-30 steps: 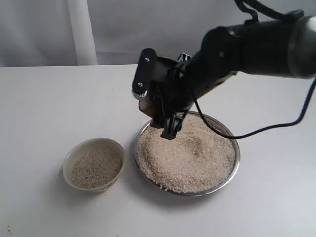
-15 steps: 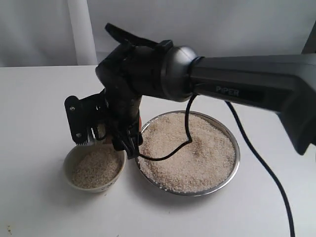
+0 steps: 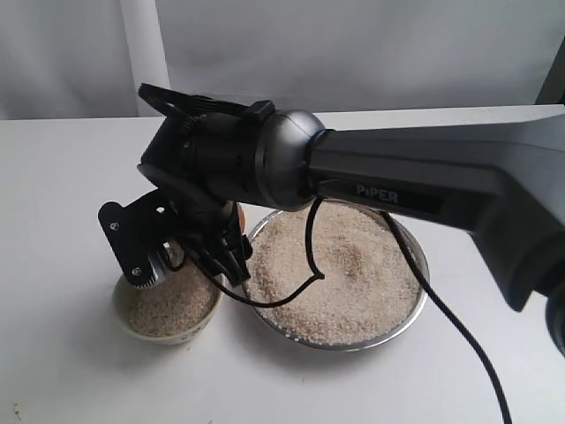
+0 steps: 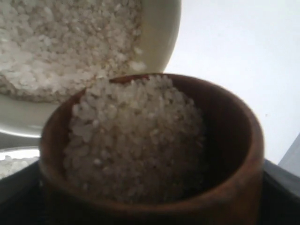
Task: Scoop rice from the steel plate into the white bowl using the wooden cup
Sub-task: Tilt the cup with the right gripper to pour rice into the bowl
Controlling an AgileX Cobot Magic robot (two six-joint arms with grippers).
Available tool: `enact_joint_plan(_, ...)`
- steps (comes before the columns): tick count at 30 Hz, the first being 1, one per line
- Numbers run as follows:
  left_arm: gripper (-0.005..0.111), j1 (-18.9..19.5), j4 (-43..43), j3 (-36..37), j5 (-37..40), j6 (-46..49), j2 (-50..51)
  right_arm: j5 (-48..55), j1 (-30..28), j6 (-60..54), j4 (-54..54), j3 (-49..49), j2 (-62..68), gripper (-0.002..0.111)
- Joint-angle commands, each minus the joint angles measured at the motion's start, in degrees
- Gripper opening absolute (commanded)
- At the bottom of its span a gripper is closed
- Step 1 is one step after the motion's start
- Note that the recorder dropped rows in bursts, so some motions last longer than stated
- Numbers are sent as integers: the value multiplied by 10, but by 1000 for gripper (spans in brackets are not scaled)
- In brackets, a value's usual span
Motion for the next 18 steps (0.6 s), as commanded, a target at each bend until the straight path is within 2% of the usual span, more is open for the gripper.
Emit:
enact_joint_plan(1,0,0,-3,-2,-4,-1,-1,-2,9,-3,-39,-5,-5,0)
enact_joint_plan(18,0,0,-3,-2,-4,-1,-1,0,45,-3,-161,-5,22,0)
